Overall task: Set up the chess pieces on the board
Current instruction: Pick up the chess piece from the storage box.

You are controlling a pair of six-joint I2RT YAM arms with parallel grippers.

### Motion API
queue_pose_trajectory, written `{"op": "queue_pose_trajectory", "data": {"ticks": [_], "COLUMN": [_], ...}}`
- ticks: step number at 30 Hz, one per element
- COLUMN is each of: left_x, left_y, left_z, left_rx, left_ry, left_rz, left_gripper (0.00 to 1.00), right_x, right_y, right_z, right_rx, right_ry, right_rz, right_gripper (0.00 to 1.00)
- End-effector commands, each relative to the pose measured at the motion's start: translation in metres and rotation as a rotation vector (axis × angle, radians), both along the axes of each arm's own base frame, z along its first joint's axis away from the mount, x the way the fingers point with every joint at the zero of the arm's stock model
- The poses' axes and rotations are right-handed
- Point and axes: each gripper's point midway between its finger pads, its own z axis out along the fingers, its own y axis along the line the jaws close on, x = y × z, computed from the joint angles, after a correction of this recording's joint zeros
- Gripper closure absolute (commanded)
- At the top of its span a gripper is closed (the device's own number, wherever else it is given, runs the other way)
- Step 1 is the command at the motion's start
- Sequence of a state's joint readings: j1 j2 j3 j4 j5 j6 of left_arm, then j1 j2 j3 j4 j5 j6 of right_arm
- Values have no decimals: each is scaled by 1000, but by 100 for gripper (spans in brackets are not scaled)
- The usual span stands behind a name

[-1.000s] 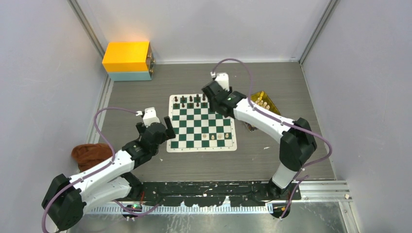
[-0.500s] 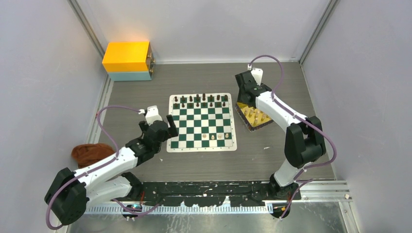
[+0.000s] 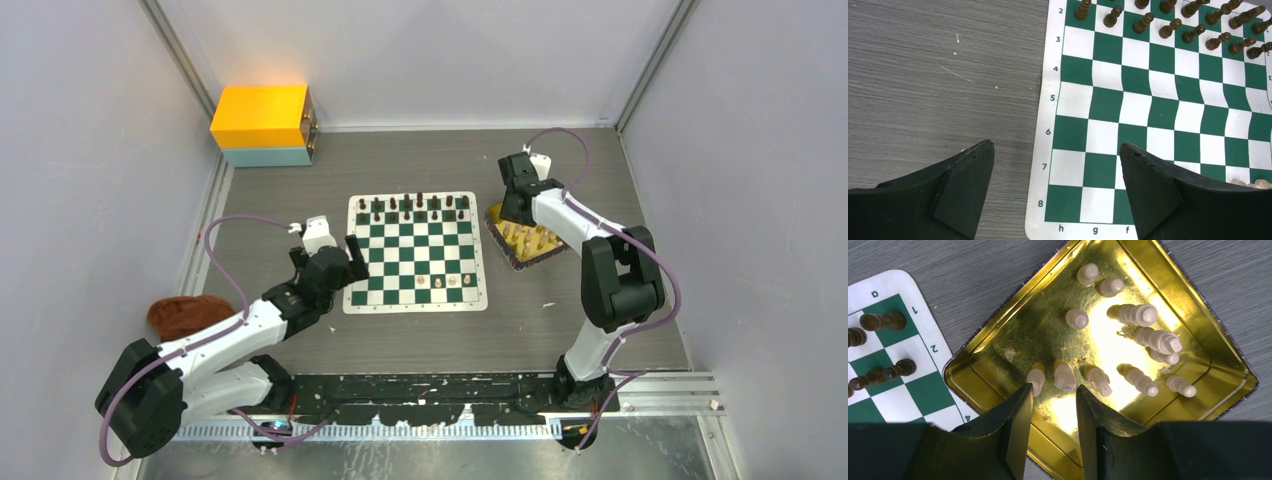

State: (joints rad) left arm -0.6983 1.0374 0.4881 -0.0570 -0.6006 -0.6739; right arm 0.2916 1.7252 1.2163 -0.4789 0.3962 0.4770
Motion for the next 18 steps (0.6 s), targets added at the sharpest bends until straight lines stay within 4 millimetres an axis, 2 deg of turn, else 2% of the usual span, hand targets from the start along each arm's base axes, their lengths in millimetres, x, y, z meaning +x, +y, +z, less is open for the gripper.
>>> {"op": "queue_pose_trajectory", "data": {"ticks": [1, 18], "left_x": [14, 17], "left_y": [-8, -10], "left_z": [24, 22], "left_rx": [-42, -38], "left_ry": [-71, -73], "left_rz": [14, 14], "left_gripper": [4, 4], "right_x": [10, 6], "right_y": [6, -4], "right_z": [-2, -23], "right_rx": [50, 70], "right_ry": [-30, 9], "right_rz": [-9, -32], "right_gripper": [58, 61]}}
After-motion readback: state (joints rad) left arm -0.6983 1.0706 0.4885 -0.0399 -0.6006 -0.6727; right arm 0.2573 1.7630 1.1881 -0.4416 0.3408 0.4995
